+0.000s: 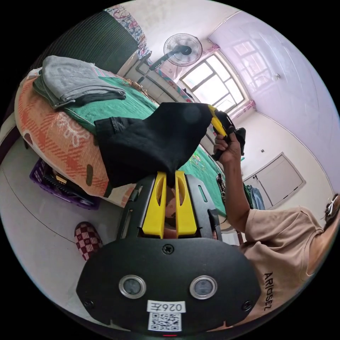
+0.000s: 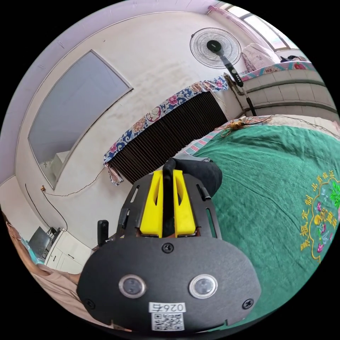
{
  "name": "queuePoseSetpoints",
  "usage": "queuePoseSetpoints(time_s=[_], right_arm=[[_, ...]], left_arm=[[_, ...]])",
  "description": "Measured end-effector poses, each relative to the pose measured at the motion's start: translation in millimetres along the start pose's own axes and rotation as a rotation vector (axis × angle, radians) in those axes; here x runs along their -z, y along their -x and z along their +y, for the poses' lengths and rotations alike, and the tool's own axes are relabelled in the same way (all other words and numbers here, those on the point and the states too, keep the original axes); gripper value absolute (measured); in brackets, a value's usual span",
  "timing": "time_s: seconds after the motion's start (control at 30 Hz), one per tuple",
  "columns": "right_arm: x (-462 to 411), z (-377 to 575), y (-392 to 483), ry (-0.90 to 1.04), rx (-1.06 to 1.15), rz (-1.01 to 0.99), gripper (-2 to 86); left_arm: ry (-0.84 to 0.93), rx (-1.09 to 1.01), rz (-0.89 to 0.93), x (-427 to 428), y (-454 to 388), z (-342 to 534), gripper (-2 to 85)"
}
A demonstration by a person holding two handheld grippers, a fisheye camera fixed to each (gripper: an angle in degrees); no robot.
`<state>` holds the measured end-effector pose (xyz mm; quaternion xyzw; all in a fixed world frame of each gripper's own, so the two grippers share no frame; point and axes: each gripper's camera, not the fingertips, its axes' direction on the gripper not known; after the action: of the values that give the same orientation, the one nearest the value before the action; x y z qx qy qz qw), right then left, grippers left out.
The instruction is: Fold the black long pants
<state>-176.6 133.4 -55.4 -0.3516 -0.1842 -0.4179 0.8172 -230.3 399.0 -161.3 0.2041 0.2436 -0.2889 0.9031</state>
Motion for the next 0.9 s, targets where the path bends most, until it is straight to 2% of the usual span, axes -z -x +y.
queuePoseSetpoints(time_s=[0.17,0.47,0.53,0.63,0.73,0.9], right_arm=[[38,24,0,-0.043,-0.048,-0.027,0.2],[86,56,13,-0.09,-0.031,0.064,0.6],[85,60,9,-0.062,-0.031,0.119,1.5],[71,61,0,0.078,-0.004,0.213,7.5],[74,77,23,0.096,0.081,0.227,13.3],[46,132,127,0.192,0.537,0.332,17.9]], left_arm=[[-0.007,-0.06,0.005,8,-31,9,3.8],[-0.038,-0.187,0.056,11,-87,13,3.8],[-0.025,-0.196,0.066,4,-93,13,3.8],[-0.009,-0.195,0.092,-6,-96,13,3.7],[-0.006,-0.204,0.1,-10,-99,13,3.8],[-0.004,-0.26,0.091,-17,-121,2,3.9]])
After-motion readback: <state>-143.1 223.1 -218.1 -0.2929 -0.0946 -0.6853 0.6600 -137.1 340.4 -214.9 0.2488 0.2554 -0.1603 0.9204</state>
